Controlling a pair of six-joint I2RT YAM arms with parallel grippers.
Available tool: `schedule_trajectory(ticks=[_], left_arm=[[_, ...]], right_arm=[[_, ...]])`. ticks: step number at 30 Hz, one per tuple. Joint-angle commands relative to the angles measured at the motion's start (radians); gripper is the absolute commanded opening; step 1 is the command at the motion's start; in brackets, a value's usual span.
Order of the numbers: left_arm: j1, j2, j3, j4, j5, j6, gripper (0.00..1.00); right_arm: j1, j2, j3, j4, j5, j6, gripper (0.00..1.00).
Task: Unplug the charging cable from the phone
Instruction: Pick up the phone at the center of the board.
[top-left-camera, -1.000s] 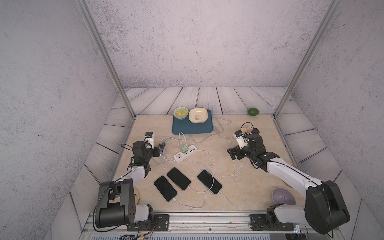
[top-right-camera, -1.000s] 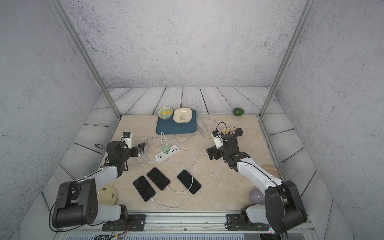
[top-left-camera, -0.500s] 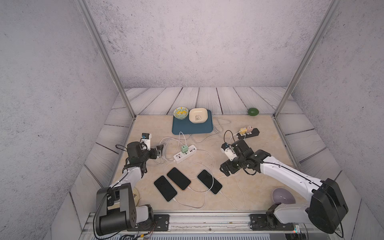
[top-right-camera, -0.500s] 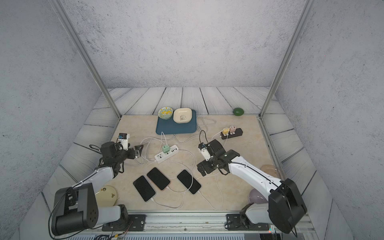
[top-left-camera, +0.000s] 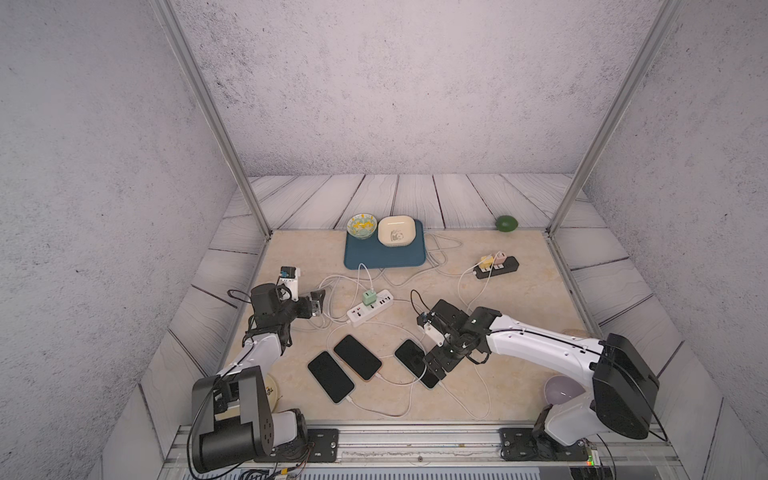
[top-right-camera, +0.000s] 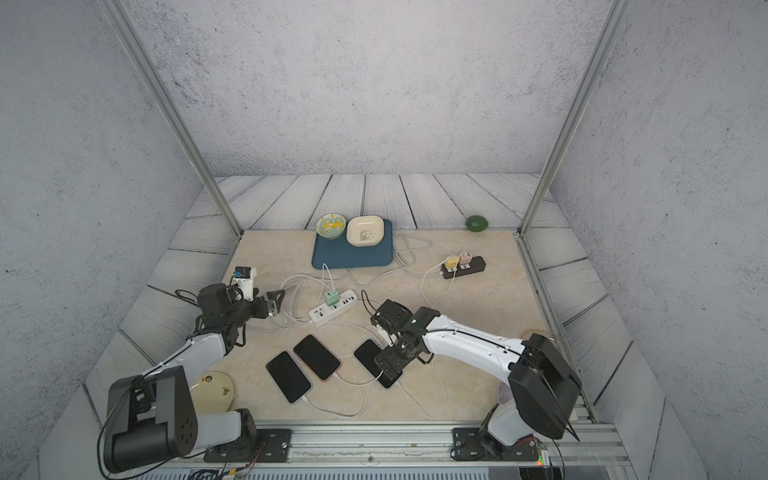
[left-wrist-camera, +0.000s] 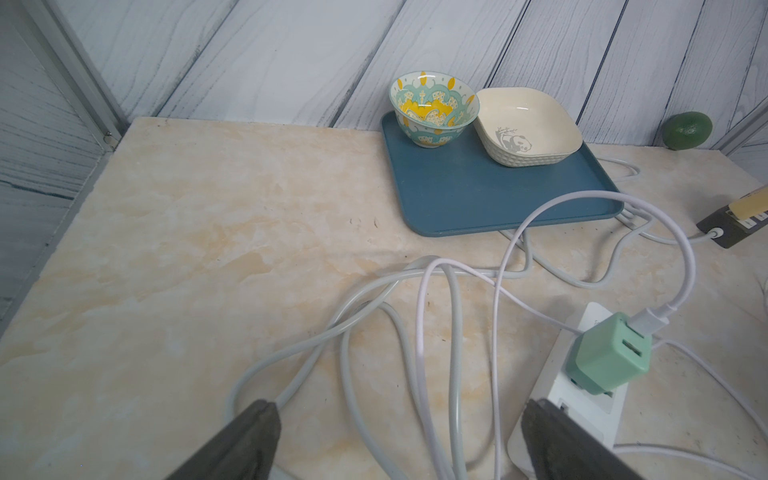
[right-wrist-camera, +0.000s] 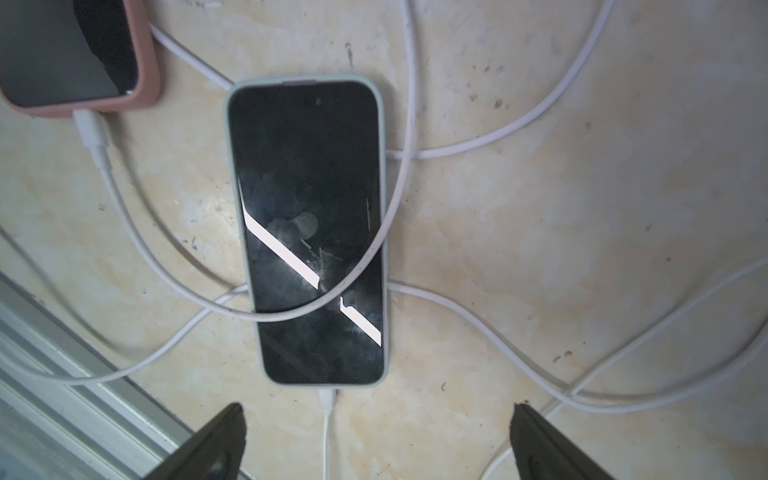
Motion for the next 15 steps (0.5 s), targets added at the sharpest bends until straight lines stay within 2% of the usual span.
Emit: schedule_trajectory(ticks=[1, 15], left_arm=[[0.012, -0.017, 0.022, -0.002, 0.018, -0.004, 0.98], [0.022, -0.012, 0.023, -0.006, 0.018, -0.004, 0.98]], right_arm=[[0.037, 0.037, 0.024, -0.013, 0.053, 0.043, 0.99], [0.131, 0.167, 0.028, 0.072, 0.078, 0.093, 0.99]])
